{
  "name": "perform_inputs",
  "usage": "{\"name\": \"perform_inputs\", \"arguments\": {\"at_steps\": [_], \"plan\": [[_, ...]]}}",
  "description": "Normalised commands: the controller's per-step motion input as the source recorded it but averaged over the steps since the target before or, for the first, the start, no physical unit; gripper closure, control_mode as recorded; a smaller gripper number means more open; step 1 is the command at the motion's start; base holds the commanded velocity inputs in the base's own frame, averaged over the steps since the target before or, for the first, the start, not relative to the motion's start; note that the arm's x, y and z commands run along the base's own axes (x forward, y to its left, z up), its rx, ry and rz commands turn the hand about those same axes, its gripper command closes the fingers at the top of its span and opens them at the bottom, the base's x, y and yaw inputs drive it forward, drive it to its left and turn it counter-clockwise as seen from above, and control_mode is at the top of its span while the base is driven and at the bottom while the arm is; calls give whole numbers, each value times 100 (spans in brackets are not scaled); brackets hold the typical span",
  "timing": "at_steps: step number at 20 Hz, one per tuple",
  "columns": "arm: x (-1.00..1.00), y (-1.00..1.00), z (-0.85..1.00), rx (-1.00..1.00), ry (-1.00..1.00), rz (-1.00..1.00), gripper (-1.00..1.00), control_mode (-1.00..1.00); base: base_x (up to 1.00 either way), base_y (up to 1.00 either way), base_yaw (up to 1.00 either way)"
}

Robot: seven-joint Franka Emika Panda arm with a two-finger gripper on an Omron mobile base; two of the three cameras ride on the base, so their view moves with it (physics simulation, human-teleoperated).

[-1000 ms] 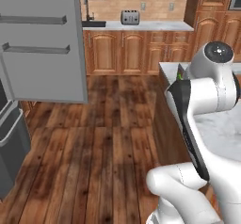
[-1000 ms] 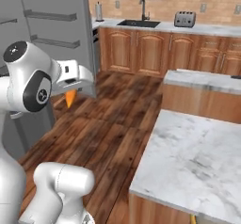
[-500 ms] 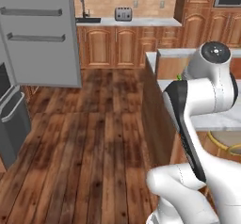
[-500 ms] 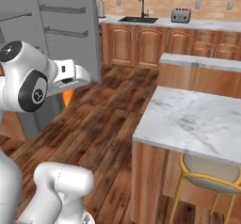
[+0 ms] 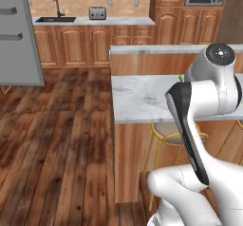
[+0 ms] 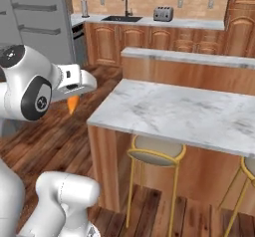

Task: Place the cold items (carrot and sweet potato) from the fridge in one tupperware on the dining counter. Place the warm items (kebab skewer and hot dog) in the stove area in another tupperware.

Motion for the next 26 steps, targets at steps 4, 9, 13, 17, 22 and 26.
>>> {"name": "perform_inputs", "arguments": {"at_steps": [4,9,13,17,22,26], "plan": [[0,0,0,0,0,0,100,100,6,-100,-20],[0,0,0,0,0,0,100,100,19,-100,-15],[0,0,0,0,0,0,100,100,35,-100,-2],[0,0,0,0,0,0,100,100,48,-100,0],[0,0,0,0,0,0,100,100,54,-100,0],[0,0,0,0,0,0,100,100,54,-100,0]]}}
